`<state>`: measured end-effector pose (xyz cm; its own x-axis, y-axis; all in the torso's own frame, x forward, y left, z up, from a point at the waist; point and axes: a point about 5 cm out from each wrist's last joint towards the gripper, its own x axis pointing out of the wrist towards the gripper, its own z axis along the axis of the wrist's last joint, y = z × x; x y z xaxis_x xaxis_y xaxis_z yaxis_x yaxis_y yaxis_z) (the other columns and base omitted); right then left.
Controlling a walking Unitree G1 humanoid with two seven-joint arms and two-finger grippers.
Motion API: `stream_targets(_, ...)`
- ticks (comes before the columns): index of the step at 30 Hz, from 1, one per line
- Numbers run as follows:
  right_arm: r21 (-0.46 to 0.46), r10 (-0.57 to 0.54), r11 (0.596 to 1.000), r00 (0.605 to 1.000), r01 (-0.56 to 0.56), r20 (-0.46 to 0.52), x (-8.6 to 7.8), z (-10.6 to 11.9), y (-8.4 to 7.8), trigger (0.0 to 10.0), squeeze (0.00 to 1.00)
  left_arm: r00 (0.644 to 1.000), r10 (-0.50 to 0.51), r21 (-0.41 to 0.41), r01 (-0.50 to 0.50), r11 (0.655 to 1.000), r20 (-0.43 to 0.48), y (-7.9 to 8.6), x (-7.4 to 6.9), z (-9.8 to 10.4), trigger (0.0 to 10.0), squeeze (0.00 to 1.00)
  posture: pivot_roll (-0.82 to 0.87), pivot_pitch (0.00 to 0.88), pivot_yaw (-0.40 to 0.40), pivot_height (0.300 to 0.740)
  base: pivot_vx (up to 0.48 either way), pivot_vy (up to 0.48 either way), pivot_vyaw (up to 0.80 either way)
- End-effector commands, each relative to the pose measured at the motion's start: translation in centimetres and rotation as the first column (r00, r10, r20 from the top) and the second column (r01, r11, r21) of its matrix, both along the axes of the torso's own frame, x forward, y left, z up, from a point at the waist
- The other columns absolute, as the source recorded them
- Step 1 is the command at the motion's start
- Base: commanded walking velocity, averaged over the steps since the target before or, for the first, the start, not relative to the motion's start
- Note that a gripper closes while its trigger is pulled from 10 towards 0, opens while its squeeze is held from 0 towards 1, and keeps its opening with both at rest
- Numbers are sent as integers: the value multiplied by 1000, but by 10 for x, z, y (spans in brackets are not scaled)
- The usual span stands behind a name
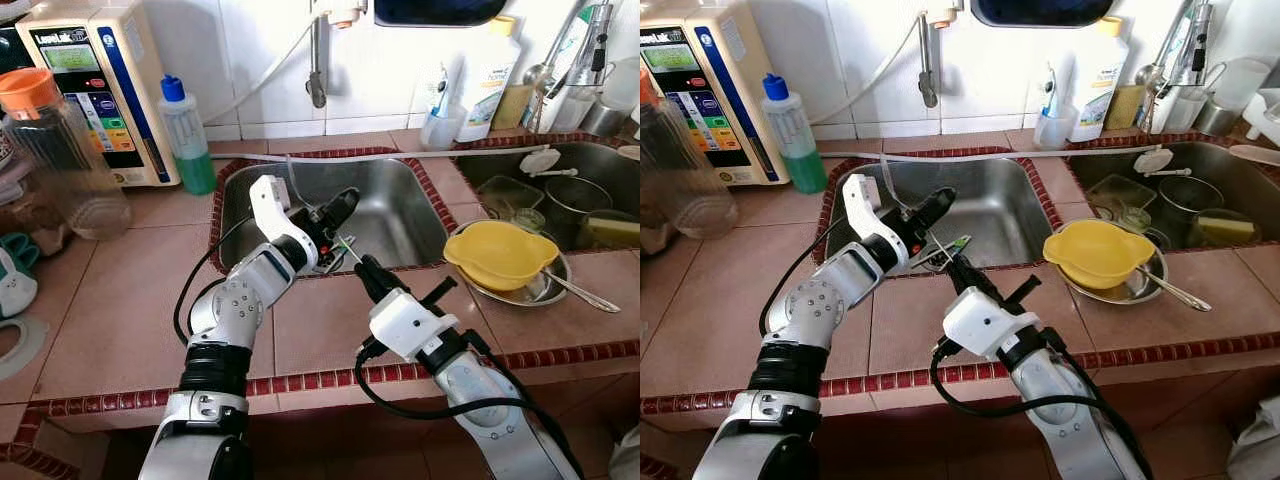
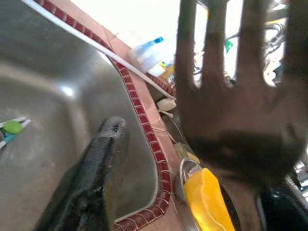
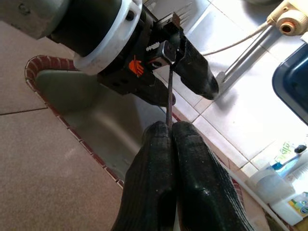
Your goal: Kitchen organization
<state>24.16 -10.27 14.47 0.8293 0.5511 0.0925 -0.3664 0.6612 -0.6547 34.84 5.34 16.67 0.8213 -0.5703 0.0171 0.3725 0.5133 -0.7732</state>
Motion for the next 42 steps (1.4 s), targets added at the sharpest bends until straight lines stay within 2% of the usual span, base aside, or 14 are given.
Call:
stream_targets(1, -14, -2, 1000, 999, 3, 35, 2, 4, -2, 0, 0, 999, -36, -64, 38, 997, 24, -24, 1, 18, 0, 0, 30, 0, 36, 740, 0, 0, 0)
stream_targets(7, -78, -46, 995, 994, 54, 101, 9, 6, -9, 0, 0, 999, -28, -77, 29, 997, 25, -22, 3, 20, 0, 0, 33, 0, 38, 740, 0, 0, 0)
stream_targets(17, -112, -90, 988, 985, 107, 147, 13, 5, -10, 0, 0, 999, -33, -85, 35, 996, 26, -24, 3, 23, 0, 0, 38, 0, 38, 740, 0, 0, 0)
stream_targets(23, -139, -135, 976, 968, 167, 212, 20, 9, -11, 0, 0, 999, -35, -93, 37, 995, 22, -24, 3, 24, 0, 0, 40, 0, 39, 740, 0, 0, 0)
stream_targets(36, -130, -129, 979, 968, 159, 214, 17, 6, -3, 0, 0, 999, -36, -101, 37, 994, 19, -24, 3, 25, 0, 0, 38, 0, 44, 740, 0, 0, 0)
stream_targets(42, -125, -135, 978, 967, 165, 218, 18, 7, -2, 510, 0, 999, -30, -100, 31, 995, 16, -23, 4, 25, 0, 0, 40, 0, 46, 740, 0, 0, 0)
